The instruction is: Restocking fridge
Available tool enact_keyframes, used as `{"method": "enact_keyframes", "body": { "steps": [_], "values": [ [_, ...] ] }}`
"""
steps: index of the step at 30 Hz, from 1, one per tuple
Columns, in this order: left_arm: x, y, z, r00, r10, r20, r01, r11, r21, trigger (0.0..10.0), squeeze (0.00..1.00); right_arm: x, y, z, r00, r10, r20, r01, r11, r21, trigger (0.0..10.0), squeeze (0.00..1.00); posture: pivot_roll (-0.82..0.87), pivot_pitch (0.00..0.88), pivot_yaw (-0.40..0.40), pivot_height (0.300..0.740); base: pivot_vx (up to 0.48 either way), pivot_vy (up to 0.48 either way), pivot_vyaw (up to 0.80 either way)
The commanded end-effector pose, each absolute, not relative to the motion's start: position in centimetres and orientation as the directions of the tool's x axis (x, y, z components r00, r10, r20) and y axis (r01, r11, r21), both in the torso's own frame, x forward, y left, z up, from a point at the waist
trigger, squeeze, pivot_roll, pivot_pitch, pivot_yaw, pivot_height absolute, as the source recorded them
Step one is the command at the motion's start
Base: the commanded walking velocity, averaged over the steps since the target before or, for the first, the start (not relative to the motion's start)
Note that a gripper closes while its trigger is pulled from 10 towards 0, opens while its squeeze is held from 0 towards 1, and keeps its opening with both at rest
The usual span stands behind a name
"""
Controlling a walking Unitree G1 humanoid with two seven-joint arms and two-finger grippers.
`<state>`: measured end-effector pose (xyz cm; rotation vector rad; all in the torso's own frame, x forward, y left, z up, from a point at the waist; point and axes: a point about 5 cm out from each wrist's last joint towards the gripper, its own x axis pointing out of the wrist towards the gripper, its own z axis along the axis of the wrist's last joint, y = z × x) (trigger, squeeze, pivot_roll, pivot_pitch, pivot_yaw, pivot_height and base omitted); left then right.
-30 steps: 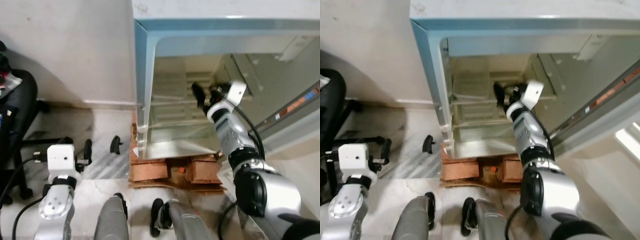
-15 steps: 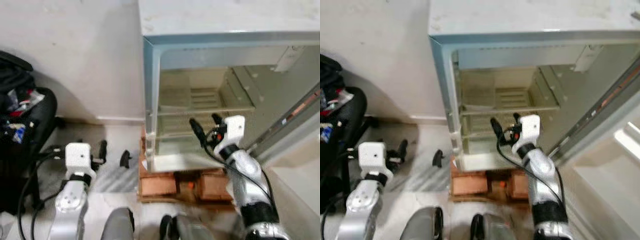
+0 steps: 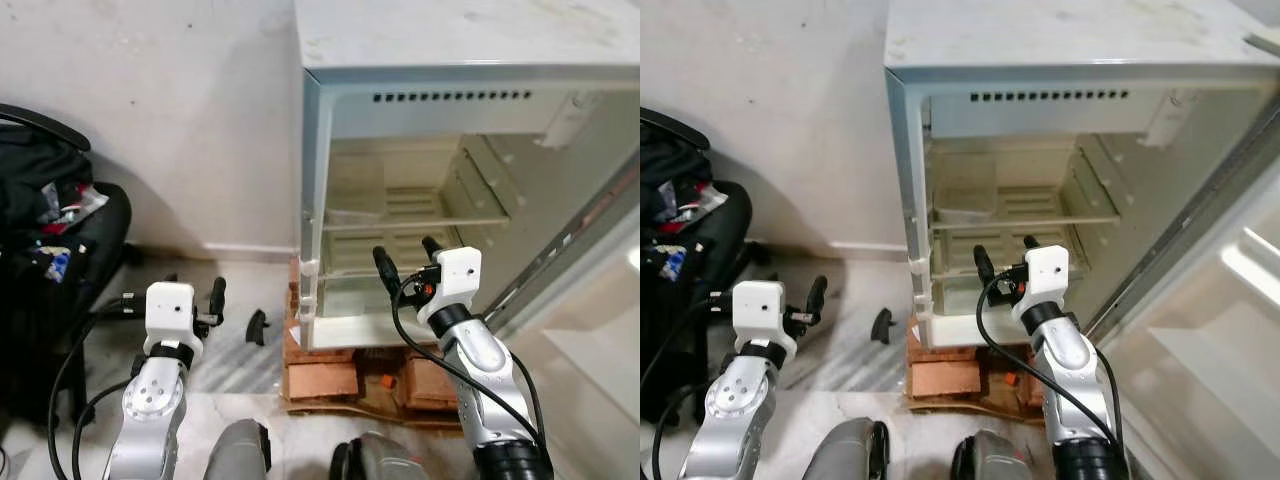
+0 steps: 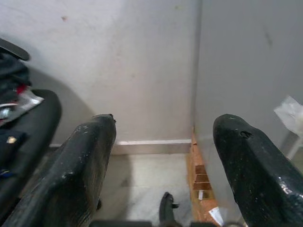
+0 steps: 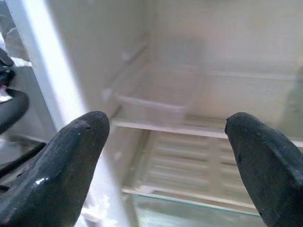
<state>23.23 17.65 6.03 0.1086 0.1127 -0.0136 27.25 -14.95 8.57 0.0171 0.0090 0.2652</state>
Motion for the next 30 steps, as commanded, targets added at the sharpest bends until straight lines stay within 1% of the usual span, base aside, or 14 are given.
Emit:
{"method": "enact_keyframes", "body": {
  "steps": [1, 4, 7, 8, 9, 11, 12, 15, 18, 20, 24, 25, 26, 30],
  "values": [
    [22.9, 17.6, 6.0, 0.993, -0.004, -0.115, 0.018, 0.993, 0.116, 10.0, 0.0, 27.5, -15.9, 9.0, 0.979, 0.205, 0.001, -0.205, 0.977, -0.056, 10.0, 0.0, 0.1, 0.079, -0.034, 0.74, -0.244, 0.0, 0.0],
    [22.9, 17.6, 6.0, 0.993, -0.003, -0.115, 0.017, 0.993, 0.118, 10.0, 0.0, 27.6, -16.0, 9.1, 0.98, 0.197, 0.005, -0.196, 0.977, -0.08, 10.0, 0.0, 0.1, 0.085, -0.037, 0.74, -0.246, 0.0, 0.0],
    [23.0, 17.6, 6.0, 0.994, -0.001, -0.114, 0.015, 0.993, 0.12, 10.0, 0.0, 27.8, -16.2, 9.5, 0.985, 0.174, 0.015, -0.173, 0.984, -0.043, 10.0, 0.0, 0.09, 0.094, -0.041, 0.74, -0.244, 0.0, 0.0],
    [23.2, 17.4, 6.1, 0.994, -0.007, -0.11, 0.02, 0.992, 0.122, 10.0, 0.0, 27.9, -16.3, 9.6, 0.99, 0.141, 0.029, -0.139, 0.987, -0.075, 10.0, 0.0, 0.08, 0.095, -0.041, 0.74, -0.244, 0.0, 0.0],
    [23.3, 17.3, 6.1, 0.994, -0.012, -0.106, 0.025, 0.992, 0.125, 10.0, 0.0, 27.9, -16.2, 9.5, 0.99, 0.14, 0.023, -0.138, 0.987, -0.078, 10.0, 0.0, 0.08, 0.096, -0.041, 0.74, -0.244, 0.0, 0.0],
    [23.4, 17.2, 6.1, 0.995, -0.022, -0.101, 0.035, 0.991, 0.128, 10.0, 0.0, 27.7, -16.1, 9.4, 0.989, 0.145, 0.014, -0.143, 0.987, -0.075, 10.0, 0.0, 0.08, 0.095, -0.044, 0.74, -0.242, 0.0, 0.0],
    [23.4, 17.0, 6.1, 0.994, -0.034, -0.099, 0.047, 0.99, 0.135, 10.0, 0.0, 27.5, -15.8, 9.3, 0.987, 0.158, 0.009, -0.157, 0.987, -0.041, 10.0, 0.0, 0.08, 0.093, -0.045, 0.74, 0.0, 0.0, 0.0],
    [23.8, 17.1, 6.1, 0.995, -0.037, -0.096, 0.051, 0.988, 0.147, 10.0, 0.0, 27.4, -15.3, 9.0, 0.982, 0.188, 0.003, -0.188, 0.982, -0.022, 10.0, 0.0, 0.07, 0.086, -0.034, 0.74, 0.0, 0.0, 0.0],
    [24.7, 17.4, 6.5, 0.997, -0.019, -0.077, 0.031, 0.988, 0.153, 10.0, 0.0, 27.7, -15.7, 8.7, 0.993, 0.12, 0.007, -0.12, 0.99, -0.068, 10.0, 0.0, 0.05, 0.073, -0.012, 0.74, 0.0, 0.0, 0.0],
    [25.4, 17.3, 7.0, 0.998, -0.035, -0.059, 0.044, 0.988, 0.147, 10.0, 0.0, 28.0, -16.0, 8.7, 0.997, 0.077, 0.014, -0.076, 0.997, -0.014, 10.0, 0.0, 0.05, 0.067, -0.003, 0.74, 0.0, 0.0, 0.0],
    [26.0, 16.7, 7.2, 0.998, -0.045, -0.037, 0.05, 0.987, 0.151, 10.0, 0.0, 28.0, -16.9, 8.1, 1.0, -0.014, -0.009, 0.013, 0.999, -0.049, 10.0, 0.0, 0.05, 0.067, 0.0, 0.74, 0.0, 0.0, 0.0],
    [26.1, 16.3, 7.5, 0.999, -0.035, -0.023, 0.038, 0.99, 0.133, 10.0, 0.0, 27.8, -16.5, 7.8, 0.999, 0.025, -0.038, -0.025, 0.999, 0.021, 10.0, 0.0, 0.07, 0.076, -0.006, 0.74, 0.0, 0.0, 0.0],
    [26.0, 16.2, 7.6, 0.999, -0.035, -0.017, 0.037, 0.991, 0.13, 10.0, 0.0, 27.7, -16.4, 7.9, 0.999, 0.032, -0.041, -0.03, 0.999, 0.034, 10.0, 0.0, 0.07, 0.078, -0.011, 0.74, 0.0, 0.0, 0.0],
    [25.4, 16.7, 7.3, 1.0, -0.006, -0.011, 0.007, 0.992, 0.128, 10.0, 0.0, 27.8, -16.8, 7.9, 0.999, 0.007, -0.039, -0.007, 1.0, 0.023, 10.0, 0.0, 0.06, 0.081, -0.022, 0.74, 0.0, 0.0, 0.0]
  ]
}}
